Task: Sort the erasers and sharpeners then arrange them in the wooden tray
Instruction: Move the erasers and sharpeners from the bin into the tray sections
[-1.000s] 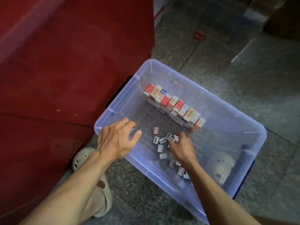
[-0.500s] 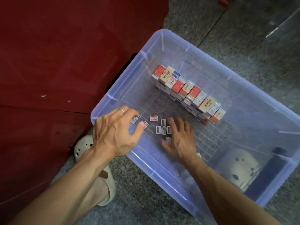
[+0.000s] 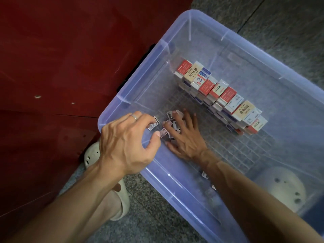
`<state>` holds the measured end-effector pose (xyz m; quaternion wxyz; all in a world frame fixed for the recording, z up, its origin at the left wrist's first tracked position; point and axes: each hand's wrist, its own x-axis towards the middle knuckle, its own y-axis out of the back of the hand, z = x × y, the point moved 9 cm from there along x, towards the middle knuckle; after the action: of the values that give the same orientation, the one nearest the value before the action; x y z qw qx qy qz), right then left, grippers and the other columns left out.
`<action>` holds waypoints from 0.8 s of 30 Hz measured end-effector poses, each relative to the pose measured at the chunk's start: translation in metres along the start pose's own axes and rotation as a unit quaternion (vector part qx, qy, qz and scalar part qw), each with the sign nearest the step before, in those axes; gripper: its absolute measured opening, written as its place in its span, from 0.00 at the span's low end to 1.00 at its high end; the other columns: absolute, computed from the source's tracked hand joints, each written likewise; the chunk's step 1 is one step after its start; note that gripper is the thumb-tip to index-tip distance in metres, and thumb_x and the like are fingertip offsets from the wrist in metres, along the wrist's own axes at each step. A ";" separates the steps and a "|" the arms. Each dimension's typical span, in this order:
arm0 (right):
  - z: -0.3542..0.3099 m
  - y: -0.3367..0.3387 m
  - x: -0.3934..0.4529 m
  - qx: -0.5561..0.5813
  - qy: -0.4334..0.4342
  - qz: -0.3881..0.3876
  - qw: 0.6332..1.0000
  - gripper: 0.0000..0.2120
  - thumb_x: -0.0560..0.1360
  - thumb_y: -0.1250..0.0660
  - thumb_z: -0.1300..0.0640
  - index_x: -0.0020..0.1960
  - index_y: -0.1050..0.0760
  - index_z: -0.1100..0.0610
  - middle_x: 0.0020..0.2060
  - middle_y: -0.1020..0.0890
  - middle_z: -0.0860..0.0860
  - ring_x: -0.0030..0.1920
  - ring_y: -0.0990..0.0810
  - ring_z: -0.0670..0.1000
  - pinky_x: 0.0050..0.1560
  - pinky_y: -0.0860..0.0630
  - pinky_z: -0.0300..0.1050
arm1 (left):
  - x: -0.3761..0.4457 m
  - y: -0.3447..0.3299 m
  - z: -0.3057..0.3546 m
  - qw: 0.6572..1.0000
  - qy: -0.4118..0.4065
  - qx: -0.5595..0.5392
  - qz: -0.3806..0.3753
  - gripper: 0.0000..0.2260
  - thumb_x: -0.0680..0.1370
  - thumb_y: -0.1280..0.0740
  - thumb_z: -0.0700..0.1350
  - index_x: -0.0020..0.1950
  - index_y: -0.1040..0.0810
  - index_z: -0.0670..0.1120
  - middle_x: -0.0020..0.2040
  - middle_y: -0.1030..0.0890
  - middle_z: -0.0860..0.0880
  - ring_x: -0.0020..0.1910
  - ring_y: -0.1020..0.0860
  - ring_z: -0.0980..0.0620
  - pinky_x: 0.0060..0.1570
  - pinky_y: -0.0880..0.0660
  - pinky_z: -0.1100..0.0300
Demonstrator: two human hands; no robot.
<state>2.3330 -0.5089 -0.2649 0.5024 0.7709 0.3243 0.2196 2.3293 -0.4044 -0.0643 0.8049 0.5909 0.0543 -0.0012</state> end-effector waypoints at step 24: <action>0.009 0.011 0.013 -0.084 0.104 0.008 0.991 0.19 0.78 0.33 0.45 0.63 0.30 0.53 0.54 0.21 0.59 0.44 0.24 0.61 0.31 0.27 0.50 | 0.001 0.003 0.001 1.000 0.006 -0.010 0.015 0.13 0.72 0.37 0.54 0.48 0.19 0.49 0.40 0.20 0.54 0.39 0.20 0.49 0.35 0.25 0.52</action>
<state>2.3511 -0.5083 -0.2581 0.5269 0.7019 0.3490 0.3286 2.3304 -0.4039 -0.0609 0.8104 0.5834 0.0505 0.0149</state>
